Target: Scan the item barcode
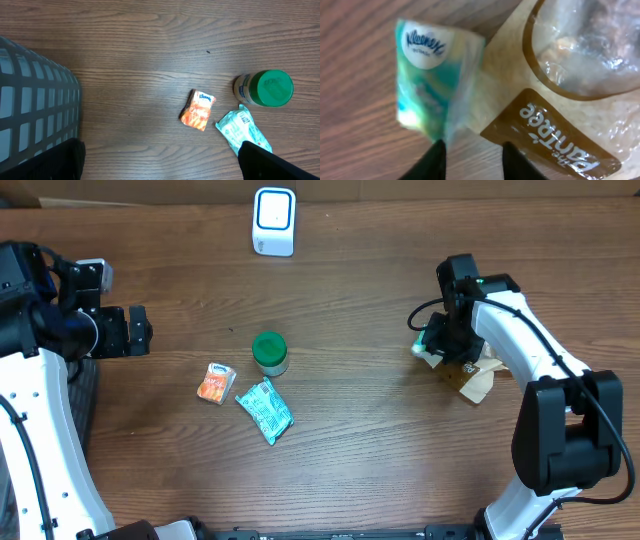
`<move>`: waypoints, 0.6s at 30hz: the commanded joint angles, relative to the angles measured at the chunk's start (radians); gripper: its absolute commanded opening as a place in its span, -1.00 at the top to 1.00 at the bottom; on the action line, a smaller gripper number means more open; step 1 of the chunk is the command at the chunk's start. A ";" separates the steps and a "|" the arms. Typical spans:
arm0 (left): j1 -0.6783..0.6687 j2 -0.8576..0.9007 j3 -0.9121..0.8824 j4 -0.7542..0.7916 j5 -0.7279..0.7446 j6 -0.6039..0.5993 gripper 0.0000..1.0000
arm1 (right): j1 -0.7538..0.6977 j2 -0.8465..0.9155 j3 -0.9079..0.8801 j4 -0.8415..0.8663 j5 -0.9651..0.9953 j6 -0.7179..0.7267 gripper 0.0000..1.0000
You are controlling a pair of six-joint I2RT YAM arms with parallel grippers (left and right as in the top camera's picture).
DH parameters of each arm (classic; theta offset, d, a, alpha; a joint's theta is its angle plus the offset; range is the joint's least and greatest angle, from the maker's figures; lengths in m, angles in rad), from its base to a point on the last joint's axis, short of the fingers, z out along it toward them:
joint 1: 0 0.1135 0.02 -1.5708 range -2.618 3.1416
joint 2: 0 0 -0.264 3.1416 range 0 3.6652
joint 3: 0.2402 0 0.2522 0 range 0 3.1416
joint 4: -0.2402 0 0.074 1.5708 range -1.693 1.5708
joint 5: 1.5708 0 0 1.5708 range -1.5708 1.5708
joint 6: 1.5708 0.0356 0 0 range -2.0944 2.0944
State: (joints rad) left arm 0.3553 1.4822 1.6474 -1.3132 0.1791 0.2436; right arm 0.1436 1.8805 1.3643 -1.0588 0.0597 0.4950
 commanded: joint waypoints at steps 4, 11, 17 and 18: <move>0.004 0.003 0.010 0.002 -0.003 0.026 -0.99 | -0.006 -0.006 0.007 -0.020 -0.003 0.002 0.24; 0.004 0.003 0.010 0.002 -0.003 0.026 -0.99 | 0.022 -0.006 0.192 -0.219 -0.146 -0.128 0.37; 0.004 0.003 0.010 0.002 -0.003 0.026 -0.99 | 0.127 -0.006 0.243 -0.252 -0.379 -0.190 0.29; 0.004 0.003 0.010 0.002 -0.003 0.026 -0.99 | 0.153 -0.006 0.236 -0.240 -0.398 -0.190 0.26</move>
State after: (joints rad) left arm 0.3553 1.4822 1.6474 -1.3128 0.1791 0.2440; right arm 0.2337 1.8824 1.5951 -1.3075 -0.1913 0.3443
